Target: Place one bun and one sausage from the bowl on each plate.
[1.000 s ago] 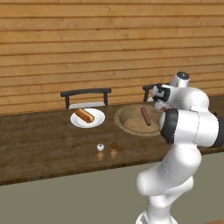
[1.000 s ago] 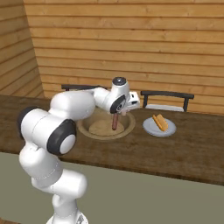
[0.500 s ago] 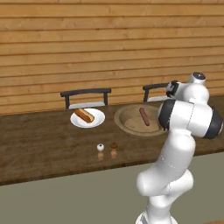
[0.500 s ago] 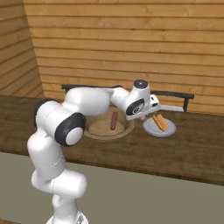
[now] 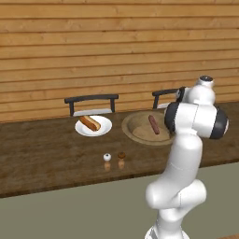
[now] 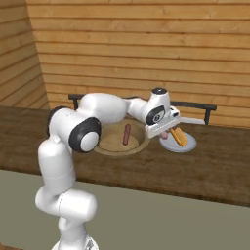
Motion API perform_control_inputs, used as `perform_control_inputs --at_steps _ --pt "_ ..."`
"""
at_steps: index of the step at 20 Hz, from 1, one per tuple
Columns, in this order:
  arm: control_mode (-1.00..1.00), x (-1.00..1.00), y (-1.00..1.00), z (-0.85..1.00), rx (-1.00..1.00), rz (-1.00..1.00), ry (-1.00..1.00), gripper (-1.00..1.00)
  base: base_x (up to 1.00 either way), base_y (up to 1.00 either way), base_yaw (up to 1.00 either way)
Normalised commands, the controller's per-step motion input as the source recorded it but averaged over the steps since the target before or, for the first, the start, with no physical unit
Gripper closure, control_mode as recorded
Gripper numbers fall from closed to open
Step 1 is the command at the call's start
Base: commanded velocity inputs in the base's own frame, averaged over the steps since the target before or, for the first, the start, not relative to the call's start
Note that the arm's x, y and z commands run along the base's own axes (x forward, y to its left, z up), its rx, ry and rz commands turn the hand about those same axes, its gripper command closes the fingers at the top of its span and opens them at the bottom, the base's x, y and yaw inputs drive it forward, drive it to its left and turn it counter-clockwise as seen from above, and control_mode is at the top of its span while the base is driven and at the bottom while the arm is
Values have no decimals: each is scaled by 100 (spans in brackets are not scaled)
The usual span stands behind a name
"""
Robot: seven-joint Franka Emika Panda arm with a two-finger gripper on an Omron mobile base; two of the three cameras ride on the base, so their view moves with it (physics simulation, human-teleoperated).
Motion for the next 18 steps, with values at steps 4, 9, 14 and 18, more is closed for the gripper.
perform_control_inputs --at_steps 4,9,14,18 --pt "-100 22 -12 -53 1 6 -1 100 0 0 0" --pt "-100 57 -39 -48 3 1 0 100 0 0 0" --pt "-100 27 -49 -8 5 0 0 100 0 0 0" --pt "-100 11 -8 -7 1 0 0 100 0 0 0"
